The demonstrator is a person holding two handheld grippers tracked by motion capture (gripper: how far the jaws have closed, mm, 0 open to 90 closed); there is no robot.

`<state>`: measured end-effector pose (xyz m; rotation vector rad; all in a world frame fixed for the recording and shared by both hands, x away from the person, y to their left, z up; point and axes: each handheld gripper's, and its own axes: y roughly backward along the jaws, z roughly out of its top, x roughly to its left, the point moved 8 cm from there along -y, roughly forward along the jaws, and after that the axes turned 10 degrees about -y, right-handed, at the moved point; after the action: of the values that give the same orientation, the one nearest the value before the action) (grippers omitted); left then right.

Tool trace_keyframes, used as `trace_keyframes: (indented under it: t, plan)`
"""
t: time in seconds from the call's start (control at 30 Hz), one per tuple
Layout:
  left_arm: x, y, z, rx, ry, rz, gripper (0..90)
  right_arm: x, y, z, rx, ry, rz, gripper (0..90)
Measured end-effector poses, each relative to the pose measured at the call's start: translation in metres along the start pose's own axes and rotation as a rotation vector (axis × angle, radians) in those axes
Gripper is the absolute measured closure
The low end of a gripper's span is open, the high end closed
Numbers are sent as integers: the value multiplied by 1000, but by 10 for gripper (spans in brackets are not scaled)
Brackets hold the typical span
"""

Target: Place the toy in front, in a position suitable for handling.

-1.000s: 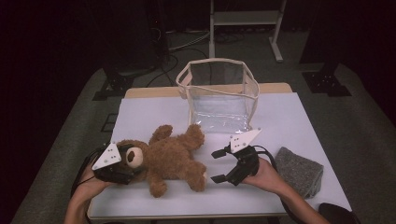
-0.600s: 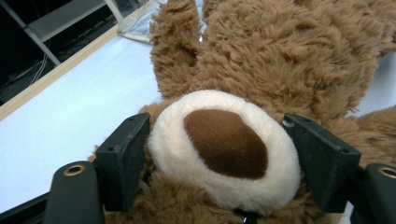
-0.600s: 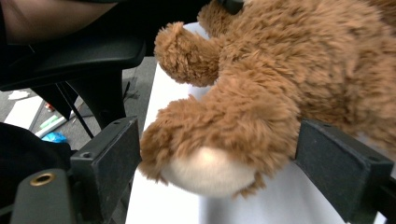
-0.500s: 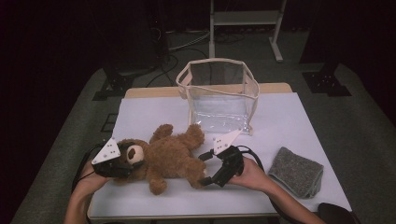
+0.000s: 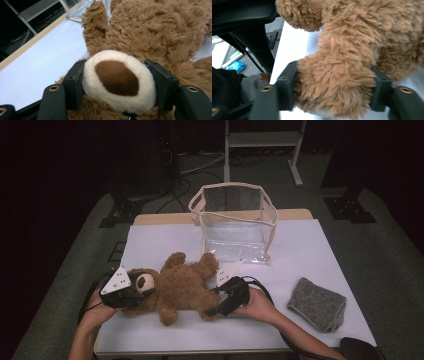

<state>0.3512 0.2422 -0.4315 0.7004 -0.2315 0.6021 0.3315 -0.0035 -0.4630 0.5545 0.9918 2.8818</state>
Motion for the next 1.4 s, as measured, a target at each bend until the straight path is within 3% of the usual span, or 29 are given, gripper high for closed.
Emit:
trace_keyframes:
  t: [0.2, 0.27, 0.7, 1.1, 1.4]
  plan:
    - [2, 1, 3, -7, 2, 6, 396, -4, 4, 2, -13, 1, 2, 503]
    - [4, 1, 6, -8, 5, 7, 400, -6, 7, 4, -21, -20, 18, 535]
    - [6, 8, 24, -24, -15, 21, 410, -3, 23, 10, -58, -39, 45, 581]
    - [-4, 17, 55, -61, -20, 2, 414, 18, 54, 15, -77, -11, 54, 588]
    - [-18, 10, 90, -101, -63, -15, 414, 31, 90, 5, -97, 4, 23, 588]
